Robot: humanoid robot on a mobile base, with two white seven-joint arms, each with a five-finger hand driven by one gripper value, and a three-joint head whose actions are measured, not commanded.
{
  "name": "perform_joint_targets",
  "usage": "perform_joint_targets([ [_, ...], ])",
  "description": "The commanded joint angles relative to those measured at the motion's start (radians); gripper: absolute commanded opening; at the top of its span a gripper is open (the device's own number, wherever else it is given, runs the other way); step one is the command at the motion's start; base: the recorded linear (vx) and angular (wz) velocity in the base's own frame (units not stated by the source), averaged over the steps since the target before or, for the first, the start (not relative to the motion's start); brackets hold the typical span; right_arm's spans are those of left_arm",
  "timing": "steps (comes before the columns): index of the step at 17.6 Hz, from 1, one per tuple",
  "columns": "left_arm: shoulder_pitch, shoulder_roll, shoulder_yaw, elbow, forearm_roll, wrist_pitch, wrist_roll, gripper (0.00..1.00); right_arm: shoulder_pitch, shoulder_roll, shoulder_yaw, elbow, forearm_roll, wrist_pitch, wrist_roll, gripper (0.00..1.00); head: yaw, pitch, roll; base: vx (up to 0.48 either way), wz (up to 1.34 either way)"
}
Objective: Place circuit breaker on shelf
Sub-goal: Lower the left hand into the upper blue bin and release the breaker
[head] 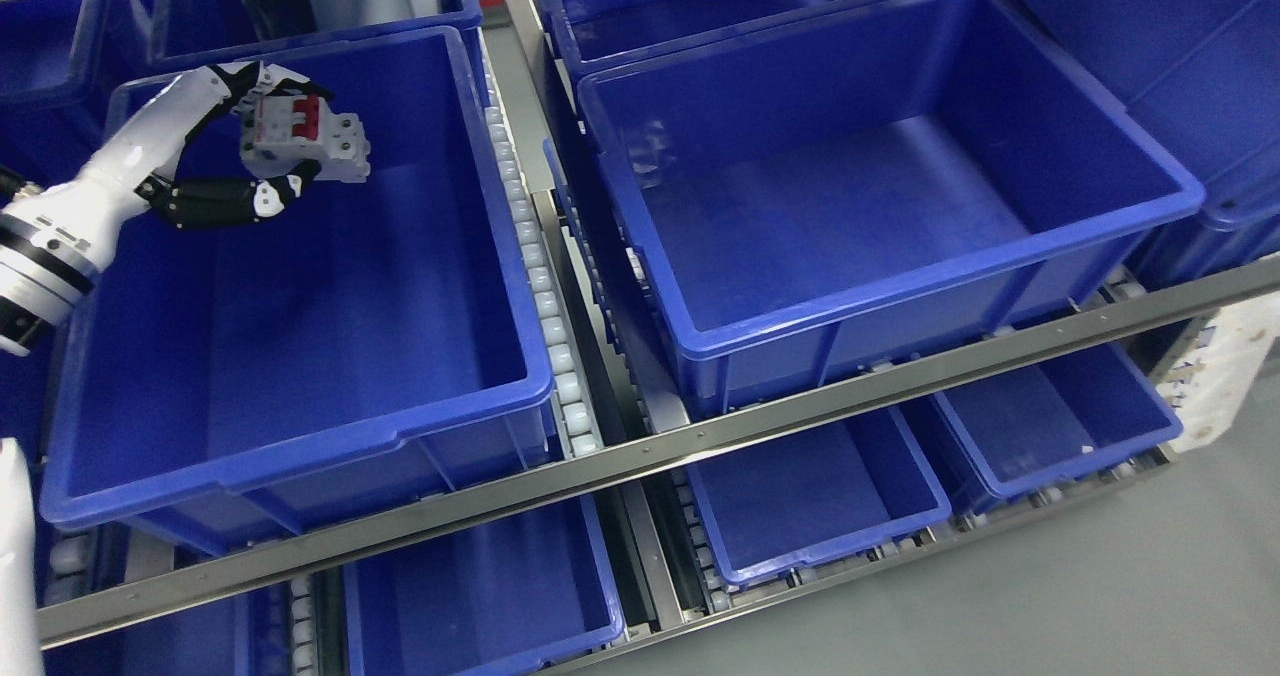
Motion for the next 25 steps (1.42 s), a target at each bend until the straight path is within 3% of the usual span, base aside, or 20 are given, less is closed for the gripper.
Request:
perform_joint_targets([
  [1,-0.085,0.021,-0.095,0.378,-0.103,-0.043,0.028,0.11,0.000,-0.017,0.020,0.000,0.000,0.058,0.000,1.00,0.0000,0.000,0.000,0.049,0.18],
  [8,-0.233,-0.115,-0.259,0.789,-0.128,-0.061,0.144,0.12,0.000,-0.017,0.020,0.000,0.000,0.058,0.000,1.00,0.0000,0.000,0.000,0.017,0.06],
  [11,-0.272,-0.154,-0.272,0.911,-0.191,-0.064,0.151,0.12,0.000,-0.017,0.020,0.000,0.000,0.058,0.000,1.00,0.0000,0.000,0.000,-0.002,-0.01],
  [20,-0.312,-0.151,-0.276,0.962,-0.214,-0.063,0.151,0.18,0.000,-0.017,0.020,0.002,0.000,0.058,0.000,1.00,0.0000,0.000,0.000,-0.027,-0.05],
  [21,-0.312,-0.151,-0.276,0.962,-0.214,-0.061,0.152,0.22,0.000,-0.017,0.020,0.000,0.000,0.058,0.000,1.00,0.0000,0.000,0.000,-0.091,-0.16],
  [22,-0.316,-0.148,-0.275,0.960,-0.214,-0.060,0.154,0.34,0.000,-0.017,0.020,0.000,0.000,0.058,0.000,1.00,0.0000,0.000,0.000,-0.091,-0.16],
  [23,-0.328,-0.142,-0.276,0.960,-0.214,-0.058,0.157,0.53,0.000,-0.017,0.020,0.000,0.000,0.058,0.000,1.00,0.0000,0.000,0.000,-0.103,-0.15],
  [25,-0.335,-0.122,-0.276,0.960,-0.214,-0.058,0.157,0.66,0.000,-0.017,0.020,0.000,0.000,0.058,0.000,1.00,0.0000,0.000,0.000,-0.134,-0.13],
])
